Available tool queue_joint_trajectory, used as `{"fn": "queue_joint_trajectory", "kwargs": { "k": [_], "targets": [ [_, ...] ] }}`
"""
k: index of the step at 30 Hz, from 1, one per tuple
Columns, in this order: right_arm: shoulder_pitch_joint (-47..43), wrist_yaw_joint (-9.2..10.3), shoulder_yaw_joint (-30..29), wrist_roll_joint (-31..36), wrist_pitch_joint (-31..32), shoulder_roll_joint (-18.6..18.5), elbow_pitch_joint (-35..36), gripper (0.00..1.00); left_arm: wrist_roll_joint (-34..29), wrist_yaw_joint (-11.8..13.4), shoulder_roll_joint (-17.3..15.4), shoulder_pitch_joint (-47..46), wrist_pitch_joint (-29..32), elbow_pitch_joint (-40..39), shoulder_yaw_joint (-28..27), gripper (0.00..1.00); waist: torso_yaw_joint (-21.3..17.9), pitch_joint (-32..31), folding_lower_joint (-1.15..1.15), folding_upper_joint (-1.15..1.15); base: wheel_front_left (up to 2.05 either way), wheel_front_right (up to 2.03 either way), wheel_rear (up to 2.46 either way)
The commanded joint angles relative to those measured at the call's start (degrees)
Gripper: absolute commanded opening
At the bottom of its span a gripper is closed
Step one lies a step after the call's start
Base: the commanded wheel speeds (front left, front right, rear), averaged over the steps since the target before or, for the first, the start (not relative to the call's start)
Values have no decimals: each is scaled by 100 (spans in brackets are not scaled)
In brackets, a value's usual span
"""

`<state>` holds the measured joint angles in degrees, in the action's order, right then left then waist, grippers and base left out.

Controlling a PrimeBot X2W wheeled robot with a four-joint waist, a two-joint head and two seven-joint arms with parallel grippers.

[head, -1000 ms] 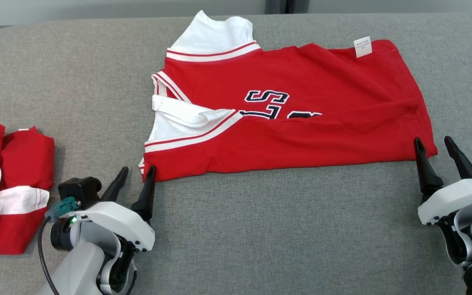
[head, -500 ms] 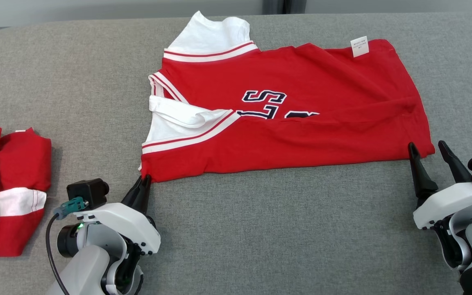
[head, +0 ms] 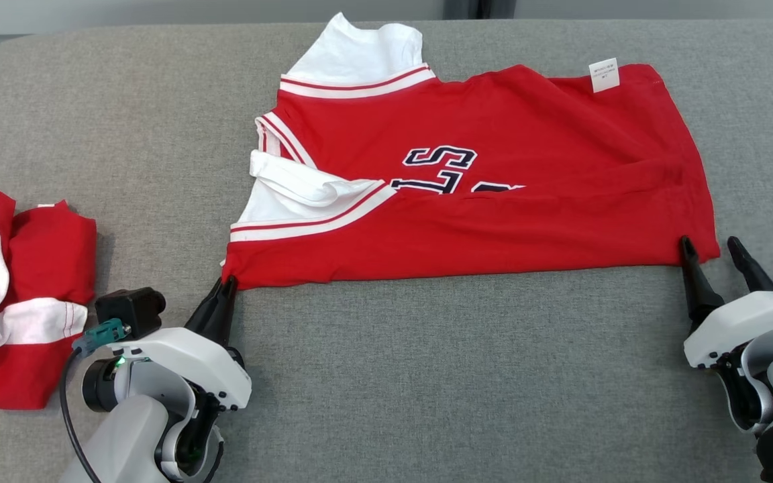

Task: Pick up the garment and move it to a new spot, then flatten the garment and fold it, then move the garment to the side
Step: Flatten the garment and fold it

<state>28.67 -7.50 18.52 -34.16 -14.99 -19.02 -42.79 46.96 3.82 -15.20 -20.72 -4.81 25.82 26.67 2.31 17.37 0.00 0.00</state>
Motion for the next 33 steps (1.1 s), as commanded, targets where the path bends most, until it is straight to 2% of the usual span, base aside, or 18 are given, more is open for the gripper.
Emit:
{"fn": "queue_joint_trajectory", "kwargs": {
  "k": [1, 4, 5, 6, 7, 11, 19, 26, 33],
  "targets": [
    [89, 0, 67, -98, -35, -28, -131, 100, 19, -9, -32, -62, -40, 14, -29, 0, 33, 5, 0, 0, 0, 0, 0],
    [242, 0, 340, -304, -34, -37, -409, 96, 9, -23, -10, -95, -59, 14, -3, 0, 83, 4, 0, 0, 0, 0, 0],
    [271, 0, 425, -369, -35, -41, -459, 43, 1, -34, 0, -107, -66, 12, 10, 0, 95, 3, 0, 0, 0, 0, 0],
    [300, 0, 522, -437, -34, -47, -507, 24, -6, -49, 7, -111, -73, 11, 27, 0, 104, 2, 0, 0, 0, 0, 0],
    [308, 0, 616, -502, -22, -46, -541, 0, -8, -64, 13, -114, -72, 14, 37, 0, 110, -1, 0, 0, 0, 0, 0],
    [286, 2, 875, -706, -21, -183, -524, 0, -36, -72, 1, -58, -135, 3, 66, 0, 109, -39, 0, 0, 0, 0, 0],
    [-291, 2, 914, -897, -22, -475, -6, 0, -7, -103, -225, 422, -191, -389, 85, 0, 67, -242, 0, 0, 0, 0, 0],
    [-1125, 2, 901, -1120, -22, -693, 469, 0, 11, 160, -478, 1195, 45, -1155, 208, 0, 75, -494, 0, 0, 0, 0, 0],
    [-1847, 8, 961, -1283, -16, -948, 791, 0, 57, 556, -763, 1877, 472, -1981, 311, 0, 66, -654, 0, 0, 0, 0, 0]
  ]
}}
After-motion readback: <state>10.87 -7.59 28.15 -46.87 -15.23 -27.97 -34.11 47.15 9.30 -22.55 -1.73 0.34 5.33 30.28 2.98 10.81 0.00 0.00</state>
